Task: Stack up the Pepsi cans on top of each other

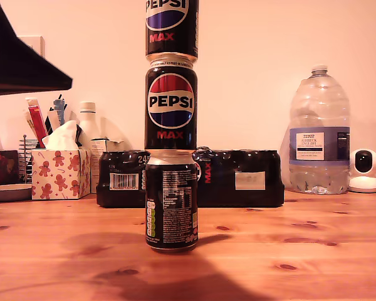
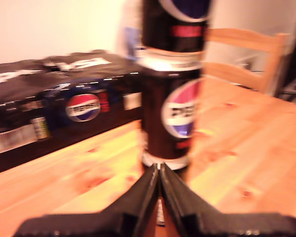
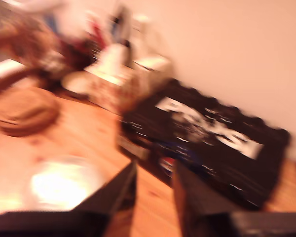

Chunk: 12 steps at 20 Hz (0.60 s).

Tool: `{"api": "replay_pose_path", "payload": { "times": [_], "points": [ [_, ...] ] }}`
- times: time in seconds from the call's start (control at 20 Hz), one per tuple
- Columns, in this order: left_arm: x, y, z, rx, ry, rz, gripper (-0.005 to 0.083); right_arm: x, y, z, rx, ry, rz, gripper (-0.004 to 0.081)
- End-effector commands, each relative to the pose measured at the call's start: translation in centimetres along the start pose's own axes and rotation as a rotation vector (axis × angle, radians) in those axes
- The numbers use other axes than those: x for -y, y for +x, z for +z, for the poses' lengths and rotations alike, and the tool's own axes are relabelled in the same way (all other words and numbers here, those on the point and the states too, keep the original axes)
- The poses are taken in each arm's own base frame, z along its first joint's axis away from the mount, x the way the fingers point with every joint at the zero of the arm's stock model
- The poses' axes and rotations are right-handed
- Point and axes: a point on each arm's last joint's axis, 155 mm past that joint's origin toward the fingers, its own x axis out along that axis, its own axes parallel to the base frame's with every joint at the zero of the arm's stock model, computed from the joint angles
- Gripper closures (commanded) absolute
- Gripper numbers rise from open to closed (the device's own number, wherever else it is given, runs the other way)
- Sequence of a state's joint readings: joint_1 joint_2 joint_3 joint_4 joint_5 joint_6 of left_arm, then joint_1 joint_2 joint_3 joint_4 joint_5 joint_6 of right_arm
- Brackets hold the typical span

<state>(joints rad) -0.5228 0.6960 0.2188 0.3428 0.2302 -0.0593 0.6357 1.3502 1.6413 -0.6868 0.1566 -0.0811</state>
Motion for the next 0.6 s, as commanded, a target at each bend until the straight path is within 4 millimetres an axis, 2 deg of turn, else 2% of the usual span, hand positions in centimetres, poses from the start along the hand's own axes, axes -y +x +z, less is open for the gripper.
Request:
{"api": "replay_pose_path", "payload": {
  "times": [0.0,0.2,0.35,0.55],
  "points": [
    [-0.5,0.0,0.8,0.020,0.010,0.017,0.0770,2.7,0.3,-0.7,-0.023,0.020,-0.064,0.0781],
    [-1.7,-0.1,0.8,0.018,0.004,0.055,0.0770,7.0,0.5,-2.0,-0.053,0.074,-0.141,0.0781],
    [-2.6,-0.3,0.6,0.012,-0.003,0.087,0.0770,8.9,1.2,-3.8,-0.075,0.109,-0.141,0.0781],
    [-4.4,-0.7,0.4,0.007,-0.022,0.143,0.0772,10.8,2.0,-7.4,-0.088,0.139,-0.177,0.0781]
  ]
}}
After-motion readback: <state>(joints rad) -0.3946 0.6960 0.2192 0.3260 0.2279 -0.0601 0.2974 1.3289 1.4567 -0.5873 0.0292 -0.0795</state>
